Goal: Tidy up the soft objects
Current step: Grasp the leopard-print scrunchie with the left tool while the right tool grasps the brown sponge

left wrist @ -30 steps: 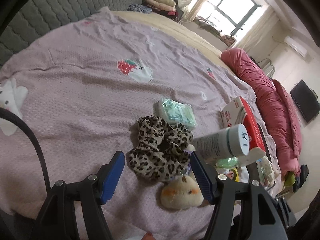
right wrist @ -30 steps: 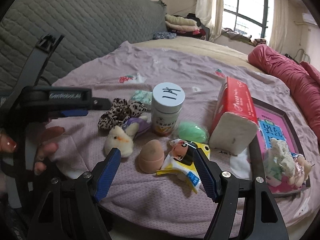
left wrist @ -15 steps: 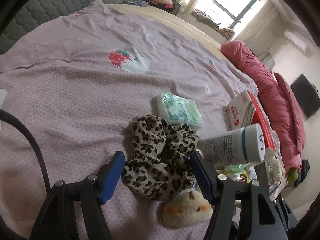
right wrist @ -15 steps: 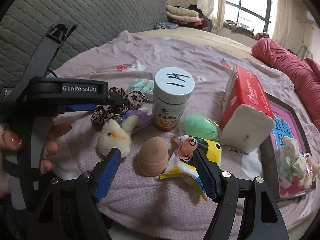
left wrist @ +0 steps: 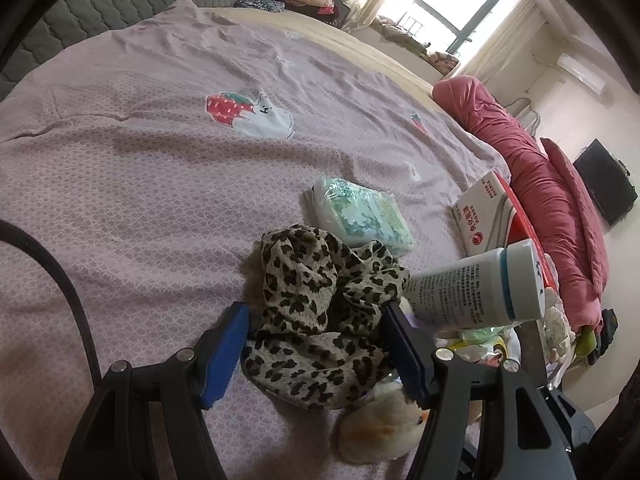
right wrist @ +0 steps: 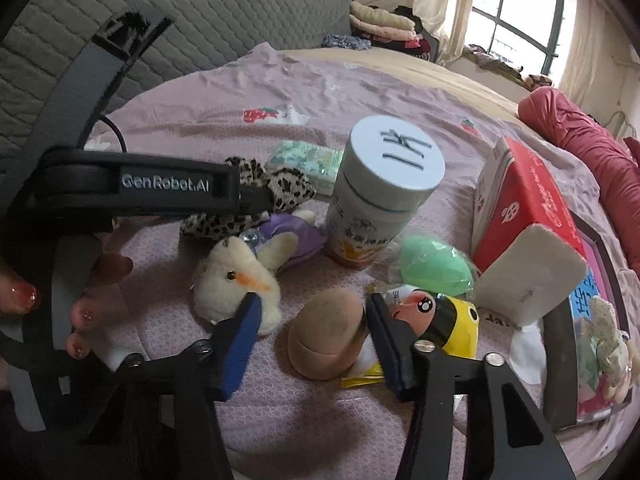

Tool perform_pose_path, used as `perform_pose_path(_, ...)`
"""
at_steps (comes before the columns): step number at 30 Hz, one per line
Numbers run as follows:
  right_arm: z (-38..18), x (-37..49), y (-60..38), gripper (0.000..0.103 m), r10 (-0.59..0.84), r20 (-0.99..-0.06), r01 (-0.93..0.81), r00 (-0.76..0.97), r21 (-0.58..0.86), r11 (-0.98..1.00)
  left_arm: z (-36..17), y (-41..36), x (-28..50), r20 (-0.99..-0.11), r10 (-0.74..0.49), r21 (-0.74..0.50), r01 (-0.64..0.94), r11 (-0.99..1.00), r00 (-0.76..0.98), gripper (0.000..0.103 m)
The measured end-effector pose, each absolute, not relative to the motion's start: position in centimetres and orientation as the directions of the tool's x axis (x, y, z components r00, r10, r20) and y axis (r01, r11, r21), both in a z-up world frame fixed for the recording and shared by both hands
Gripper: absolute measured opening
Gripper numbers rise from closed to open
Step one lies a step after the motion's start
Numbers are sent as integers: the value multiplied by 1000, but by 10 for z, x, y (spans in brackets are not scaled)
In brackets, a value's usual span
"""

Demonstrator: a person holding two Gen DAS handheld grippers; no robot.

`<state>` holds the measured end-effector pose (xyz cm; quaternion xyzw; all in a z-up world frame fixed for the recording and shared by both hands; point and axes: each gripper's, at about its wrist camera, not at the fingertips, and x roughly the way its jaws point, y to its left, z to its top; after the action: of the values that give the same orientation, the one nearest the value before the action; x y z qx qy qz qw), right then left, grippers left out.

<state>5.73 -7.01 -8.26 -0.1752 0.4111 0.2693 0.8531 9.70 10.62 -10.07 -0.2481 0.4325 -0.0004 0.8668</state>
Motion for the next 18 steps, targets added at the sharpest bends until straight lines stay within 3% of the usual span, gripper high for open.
perform_pose_path(5, -86, 61, -72, 33, 312, -801, -598, 510, -70, 799, -103, 108, 101, -746, -220, -434, -209, 876, 629, 51)
perform_pose_path(11, -78, 60, -81, 32, 342, -781, -585, 523, -37, 810, -109, 115, 105, -749, -222, -441, -220, 870, 625, 18)
perform_pose_path(18, -61, 51, -86, 32, 381, -744, -595, 549, -27, 803, -106, 124, 102, -725, -241, -482, -225, 847, 645, 11)
